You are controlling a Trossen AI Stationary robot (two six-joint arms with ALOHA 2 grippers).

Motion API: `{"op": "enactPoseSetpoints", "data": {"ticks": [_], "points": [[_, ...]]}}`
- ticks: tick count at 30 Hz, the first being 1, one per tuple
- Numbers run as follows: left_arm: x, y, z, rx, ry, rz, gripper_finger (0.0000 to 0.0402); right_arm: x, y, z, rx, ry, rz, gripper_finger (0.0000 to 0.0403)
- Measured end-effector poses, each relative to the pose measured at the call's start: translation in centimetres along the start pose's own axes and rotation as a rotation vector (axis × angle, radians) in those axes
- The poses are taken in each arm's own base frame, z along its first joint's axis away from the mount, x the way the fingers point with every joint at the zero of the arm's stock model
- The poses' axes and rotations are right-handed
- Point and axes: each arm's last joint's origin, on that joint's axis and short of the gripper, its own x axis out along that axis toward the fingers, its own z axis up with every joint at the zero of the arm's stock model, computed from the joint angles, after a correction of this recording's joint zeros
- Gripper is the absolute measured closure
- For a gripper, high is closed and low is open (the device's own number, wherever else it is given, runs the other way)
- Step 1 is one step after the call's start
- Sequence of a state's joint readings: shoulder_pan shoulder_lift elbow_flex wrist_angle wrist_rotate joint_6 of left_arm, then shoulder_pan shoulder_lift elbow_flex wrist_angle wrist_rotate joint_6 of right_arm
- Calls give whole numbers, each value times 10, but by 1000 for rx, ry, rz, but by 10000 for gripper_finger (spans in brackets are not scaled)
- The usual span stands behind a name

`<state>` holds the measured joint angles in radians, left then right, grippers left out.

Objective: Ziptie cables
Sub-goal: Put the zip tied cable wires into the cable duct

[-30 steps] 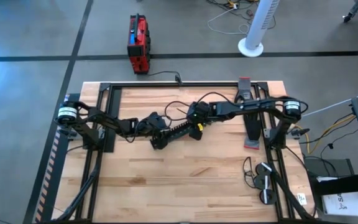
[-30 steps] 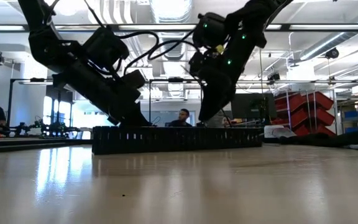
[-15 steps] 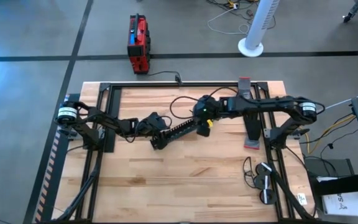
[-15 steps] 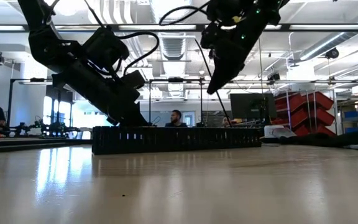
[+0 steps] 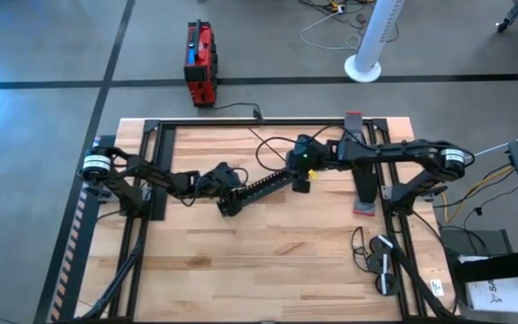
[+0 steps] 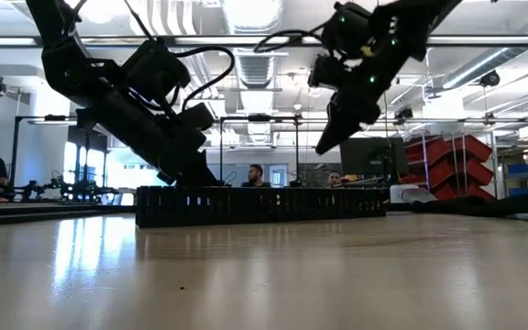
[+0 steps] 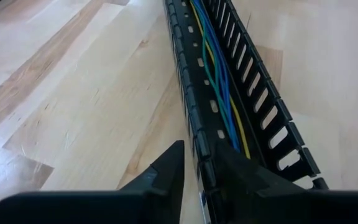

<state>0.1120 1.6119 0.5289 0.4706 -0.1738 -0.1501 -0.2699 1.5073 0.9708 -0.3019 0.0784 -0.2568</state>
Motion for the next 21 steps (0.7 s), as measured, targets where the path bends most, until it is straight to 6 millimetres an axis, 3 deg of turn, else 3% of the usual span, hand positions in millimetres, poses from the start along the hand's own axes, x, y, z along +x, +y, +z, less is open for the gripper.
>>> {"op": "enactPoseSetpoints", "data": {"ticks": [6,14,18,21], "points": [[0,0,1,-2,-9,-1,330,12,-19,-8,84,-51,-39,299],[-1,0,2,-2,-12,-2,340,41,-55,-21,277,-66,147,286],[-1,0,1,-1,-7,-1,336,50,-62,-20,295,-75,197,285],[-1,0,1,-1,-7,-1,333,54,-64,-18,302,-71,202,311]]}}
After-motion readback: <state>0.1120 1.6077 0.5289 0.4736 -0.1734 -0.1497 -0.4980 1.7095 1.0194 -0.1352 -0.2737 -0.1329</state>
